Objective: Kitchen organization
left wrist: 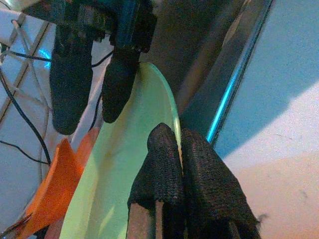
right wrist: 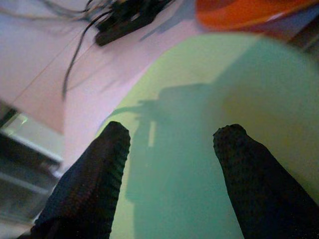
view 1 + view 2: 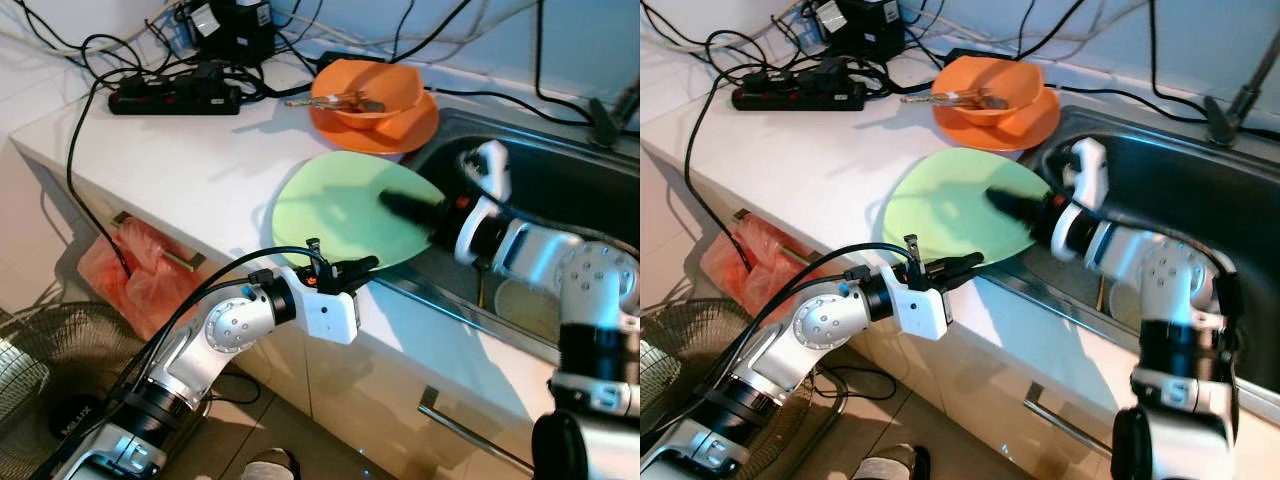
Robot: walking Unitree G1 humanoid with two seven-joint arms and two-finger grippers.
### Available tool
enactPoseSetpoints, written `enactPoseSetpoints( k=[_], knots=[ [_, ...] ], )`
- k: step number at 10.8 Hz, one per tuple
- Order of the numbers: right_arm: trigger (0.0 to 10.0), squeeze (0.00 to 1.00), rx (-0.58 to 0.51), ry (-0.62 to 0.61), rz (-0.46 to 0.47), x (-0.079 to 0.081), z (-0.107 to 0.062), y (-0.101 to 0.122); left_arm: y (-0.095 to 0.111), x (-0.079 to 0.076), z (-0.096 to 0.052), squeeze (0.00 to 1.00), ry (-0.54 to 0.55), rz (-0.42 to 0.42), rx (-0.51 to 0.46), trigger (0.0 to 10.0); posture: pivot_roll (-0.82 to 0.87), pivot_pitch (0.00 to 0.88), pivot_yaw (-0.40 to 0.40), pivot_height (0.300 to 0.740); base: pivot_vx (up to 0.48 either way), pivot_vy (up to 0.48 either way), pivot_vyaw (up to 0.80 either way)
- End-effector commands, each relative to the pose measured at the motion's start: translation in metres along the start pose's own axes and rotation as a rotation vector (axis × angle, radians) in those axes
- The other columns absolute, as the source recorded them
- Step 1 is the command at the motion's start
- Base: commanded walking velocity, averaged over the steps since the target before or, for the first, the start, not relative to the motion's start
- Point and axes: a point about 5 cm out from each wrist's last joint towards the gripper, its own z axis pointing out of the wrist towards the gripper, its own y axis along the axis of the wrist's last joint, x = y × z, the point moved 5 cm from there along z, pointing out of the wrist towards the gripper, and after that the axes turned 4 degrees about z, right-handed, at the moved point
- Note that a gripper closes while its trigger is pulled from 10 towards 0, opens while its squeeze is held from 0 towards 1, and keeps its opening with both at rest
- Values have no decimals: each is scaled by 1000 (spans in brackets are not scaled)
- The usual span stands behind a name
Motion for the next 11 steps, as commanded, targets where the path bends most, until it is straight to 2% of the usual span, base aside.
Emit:
enactPoseSetpoints(
  k=[1, 3, 6, 11],
  knots=[
    [10000, 0, -22, -103, -6, -20, -4, 5, 3, 7, 0, 0, 48, 7, -13, 0, 297, 101, 27, 740, 0, 0, 0],
    [10000, 0, -94, -216, -42, -40, -12, 23, -2, 7, -4, 0, 46, 12, 7, 0, 295, 100, 29, 740, 0, 0, 0],
    [10000, 0, -81, -262, -81, -52, -18, 22, -7, 9, -9, 0, 53, 20, 26, 0, 294, 104, 28, 740, 0, 0, 0],
    [10000, 0, -76, -266, -81, -54, -19, 21, -8, 9, -9, 0, 53, 20, 28, 0, 294, 104, 28, 740, 0, 0, 0]
  ],
)
